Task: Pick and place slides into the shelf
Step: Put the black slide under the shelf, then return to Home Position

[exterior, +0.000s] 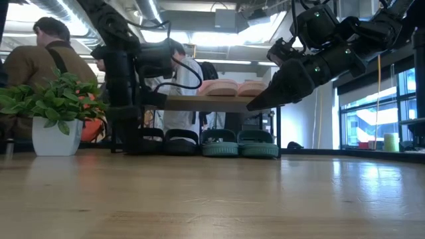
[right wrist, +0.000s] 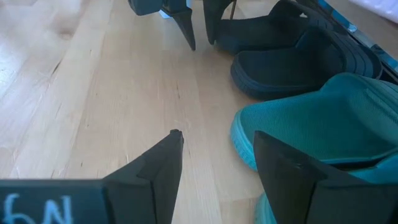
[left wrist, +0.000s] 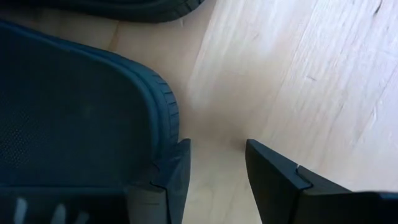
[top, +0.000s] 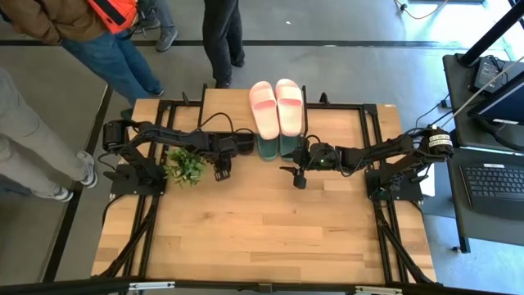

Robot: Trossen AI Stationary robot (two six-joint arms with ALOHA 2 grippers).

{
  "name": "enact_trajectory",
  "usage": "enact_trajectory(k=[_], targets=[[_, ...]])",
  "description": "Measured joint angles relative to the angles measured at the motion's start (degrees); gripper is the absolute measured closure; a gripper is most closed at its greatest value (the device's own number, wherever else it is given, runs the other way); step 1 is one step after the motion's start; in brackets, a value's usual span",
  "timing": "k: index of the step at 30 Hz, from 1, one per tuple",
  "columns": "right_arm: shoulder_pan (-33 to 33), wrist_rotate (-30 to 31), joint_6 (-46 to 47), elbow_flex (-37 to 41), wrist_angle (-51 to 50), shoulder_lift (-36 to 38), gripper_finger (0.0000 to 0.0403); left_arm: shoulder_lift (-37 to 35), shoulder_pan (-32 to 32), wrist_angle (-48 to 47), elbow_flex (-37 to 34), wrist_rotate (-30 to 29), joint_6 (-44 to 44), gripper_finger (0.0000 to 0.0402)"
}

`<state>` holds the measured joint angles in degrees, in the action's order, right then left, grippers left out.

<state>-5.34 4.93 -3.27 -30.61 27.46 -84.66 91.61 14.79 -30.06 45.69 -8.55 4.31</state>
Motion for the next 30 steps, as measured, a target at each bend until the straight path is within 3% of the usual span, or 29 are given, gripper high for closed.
enact_trajectory(k=[9,15,24,30], targets=[[0.0,0.0,0.0,0.0,0.0,0.0,0.0206,-0.1,-1.1,-0.1,0.0,0.6,0.5,0.0256],[0.0,0.0,0.0,0.0,0.0,0.0,0.0206,-3.2,-3.4,0.1,0.0,7.9,1.5,0.0256],[0.1,0.0,1.0,0.0,0.0,0.5,0.0206,-14.3,-8.1,9.6,-0.6,9.6,-1.4,0.0256],[2.2,0.2,2.7,0.0,-1.7,5.6,0.0206,-27.2,-10.0,19.4,-8.1,9.4,-1.8,0.0256]])
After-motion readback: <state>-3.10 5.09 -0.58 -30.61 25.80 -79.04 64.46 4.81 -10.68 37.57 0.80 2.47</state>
